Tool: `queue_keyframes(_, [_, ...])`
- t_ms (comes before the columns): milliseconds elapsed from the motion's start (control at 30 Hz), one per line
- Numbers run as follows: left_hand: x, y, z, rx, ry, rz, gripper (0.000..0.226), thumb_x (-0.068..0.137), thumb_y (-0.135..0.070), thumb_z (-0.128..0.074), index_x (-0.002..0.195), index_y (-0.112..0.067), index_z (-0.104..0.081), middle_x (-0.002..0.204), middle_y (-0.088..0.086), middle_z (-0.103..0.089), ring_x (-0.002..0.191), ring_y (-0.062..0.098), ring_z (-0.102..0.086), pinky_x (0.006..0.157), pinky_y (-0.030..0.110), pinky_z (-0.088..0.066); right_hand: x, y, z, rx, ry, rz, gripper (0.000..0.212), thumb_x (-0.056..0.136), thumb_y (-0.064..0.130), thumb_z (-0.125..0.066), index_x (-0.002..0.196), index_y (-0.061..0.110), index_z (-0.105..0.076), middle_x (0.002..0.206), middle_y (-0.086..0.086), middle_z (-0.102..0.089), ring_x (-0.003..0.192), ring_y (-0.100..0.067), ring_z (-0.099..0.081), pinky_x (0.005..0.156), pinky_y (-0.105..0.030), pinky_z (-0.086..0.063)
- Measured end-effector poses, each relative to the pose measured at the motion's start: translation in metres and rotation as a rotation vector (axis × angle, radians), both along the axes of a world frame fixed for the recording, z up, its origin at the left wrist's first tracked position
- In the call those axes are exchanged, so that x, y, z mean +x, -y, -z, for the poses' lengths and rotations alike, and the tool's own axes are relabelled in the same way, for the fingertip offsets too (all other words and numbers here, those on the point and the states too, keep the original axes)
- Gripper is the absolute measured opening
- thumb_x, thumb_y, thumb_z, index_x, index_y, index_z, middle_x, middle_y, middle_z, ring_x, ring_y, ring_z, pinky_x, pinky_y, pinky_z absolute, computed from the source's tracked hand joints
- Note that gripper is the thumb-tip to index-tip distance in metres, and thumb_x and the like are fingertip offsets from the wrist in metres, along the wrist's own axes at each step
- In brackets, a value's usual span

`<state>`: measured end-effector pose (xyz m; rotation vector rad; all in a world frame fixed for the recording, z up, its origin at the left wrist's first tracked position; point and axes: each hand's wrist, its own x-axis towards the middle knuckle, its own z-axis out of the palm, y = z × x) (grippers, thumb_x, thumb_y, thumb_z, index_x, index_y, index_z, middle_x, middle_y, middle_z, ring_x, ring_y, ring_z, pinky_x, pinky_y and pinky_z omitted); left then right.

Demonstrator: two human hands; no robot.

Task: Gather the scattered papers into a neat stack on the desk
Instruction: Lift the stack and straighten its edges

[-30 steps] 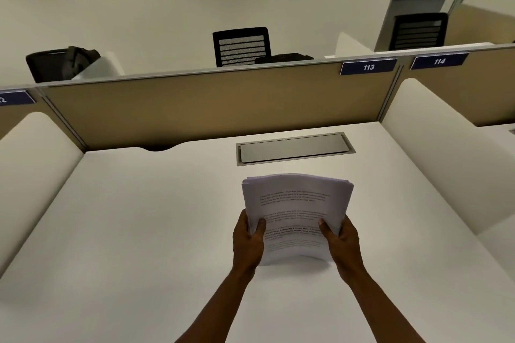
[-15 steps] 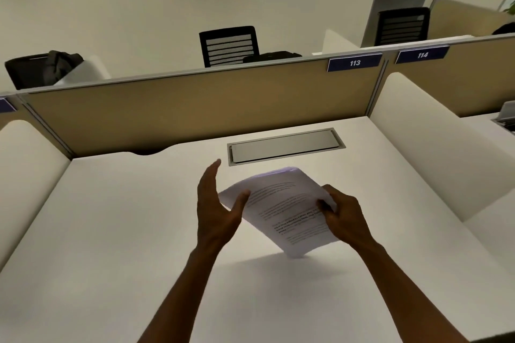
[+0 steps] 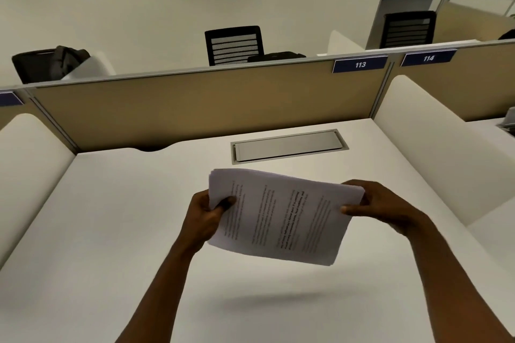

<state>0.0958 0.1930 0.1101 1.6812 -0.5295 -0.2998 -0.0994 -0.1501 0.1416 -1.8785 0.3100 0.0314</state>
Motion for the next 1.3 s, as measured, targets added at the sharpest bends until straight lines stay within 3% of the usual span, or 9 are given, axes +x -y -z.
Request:
queue_keyframes(67, [0.000,-0.007,0.013,-0.057,-0.101,-0.018,0.011,0.083,-0.032,-0.069,0.090,-0.028,-0.077,0.091,-0.002,-0.078,0.078,0.012,-0.073,0.061,0.023,-0.057,-0.006,-0.001,0.021,0.344,0.062,0.026,0.046,0.082,0.010,-0.078,0.126,0.019,-0.066,0.122,-0.013,-0.071,0.114,-0.030,-0.067,0.087,-0.039,-0.060])
queue_keyframes(133, [-0.003,-0.008,0.025,-0.091,-0.166,-0.015,0.010,0.086,-0.027,-0.071,0.093,-0.026,-0.078,0.094,0.001,-0.078,0.081,0.014,-0.074,0.064,0.025,-0.058,-0.003,-0.016,0.038,0.455,0.055,0.008,0.051,0.077,0.010,-0.082,0.125,0.018,-0.067,0.125,-0.016,-0.070,0.117,-0.031,-0.066,0.087,-0.036,-0.059])
queue_keyframes(433, [-0.017,-0.015,0.080,-0.076,-0.326,-0.091,0.020,0.081,-0.030,-0.075,0.096,-0.017,-0.078,0.099,0.007,-0.079,0.090,0.021,-0.075,0.070,0.026,-0.059,0.010,-0.065,0.094,0.314,0.075,0.326,0.038,0.073,0.026,-0.085,0.107,0.014,-0.074,0.105,-0.011,-0.077,0.100,-0.031,-0.073,0.085,-0.047,-0.060])
queue_keyframes(567, [-0.030,-0.014,0.112,-0.001,-0.395,-0.096,0.016,0.088,-0.014,-0.074,0.104,-0.015,-0.075,0.103,0.003,-0.079,0.102,0.025,-0.072,0.076,0.025,-0.057,0.002,-0.081,0.130,0.349,0.023,0.451,0.029,0.079,0.005,-0.080,0.106,0.011,-0.071,0.110,-0.017,-0.074,0.104,-0.033,-0.070,0.092,-0.049,-0.057])
queue_keyframes(667, [-0.031,-0.010,0.116,-0.002,-0.404,-0.135,0.013,0.091,-0.012,-0.070,0.101,-0.018,-0.076,0.101,0.001,-0.079,0.100,0.022,-0.072,0.079,0.028,-0.054,0.002,-0.083,0.137,0.370,0.024,0.526,0.027,0.081,0.004,-0.078,0.107,0.008,-0.071,0.108,-0.015,-0.075,0.104,-0.033,-0.070,0.093,-0.049,-0.056])
queue_keyframes(900, [-0.036,-0.010,0.123,0.021,-0.418,-0.143,0.017,0.093,-0.009,-0.067,0.109,-0.011,-0.073,0.105,0.004,-0.077,0.103,0.023,-0.071,0.086,0.030,-0.055,-0.002,-0.086,0.143,0.305,0.020,0.514,0.028,0.082,0.007,-0.079,0.107,0.016,-0.070,0.104,-0.008,-0.076,0.099,-0.024,-0.071,0.083,-0.036,-0.058])
queue_keyframes(1033, [-0.034,-0.008,0.124,0.027,-0.380,-0.153,0.016,0.093,-0.013,-0.067,0.108,-0.014,-0.073,0.102,-0.001,-0.079,0.100,0.019,-0.072,0.075,0.020,-0.056,-0.002,-0.083,0.147,0.265,0.032,0.535,0.029,0.081,0.011,-0.080,0.100,0.029,-0.070,0.099,0.001,-0.077,0.094,-0.016,-0.073,0.076,-0.029,-0.059])
queue_keyframes(1200, [-0.035,-0.007,0.126,0.090,-0.417,-0.132,0.015,0.095,-0.014,-0.066,0.109,-0.017,-0.071,0.107,0.003,-0.076,0.110,0.030,-0.068,0.089,0.036,-0.056,-0.002,-0.082,0.153,0.162,-0.032,0.509,0.032,0.082,0.017,-0.080,0.112,0.014,-0.070,0.102,-0.004,-0.075,0.096,-0.020,-0.071,0.079,-0.035,-0.059])
queue_keyframes(1300, [-0.033,-0.008,0.112,0.068,-0.379,-0.100,0.021,0.091,-0.020,-0.071,0.110,-0.028,-0.070,0.111,-0.002,-0.076,0.113,0.029,-0.068,0.094,0.041,-0.057,0.001,-0.075,0.137,0.021,-0.032,0.475,0.022,0.082,0.022,-0.080,0.101,0.014,-0.072,0.096,-0.007,-0.076,0.088,-0.020,-0.072,0.069,-0.032,-0.059])
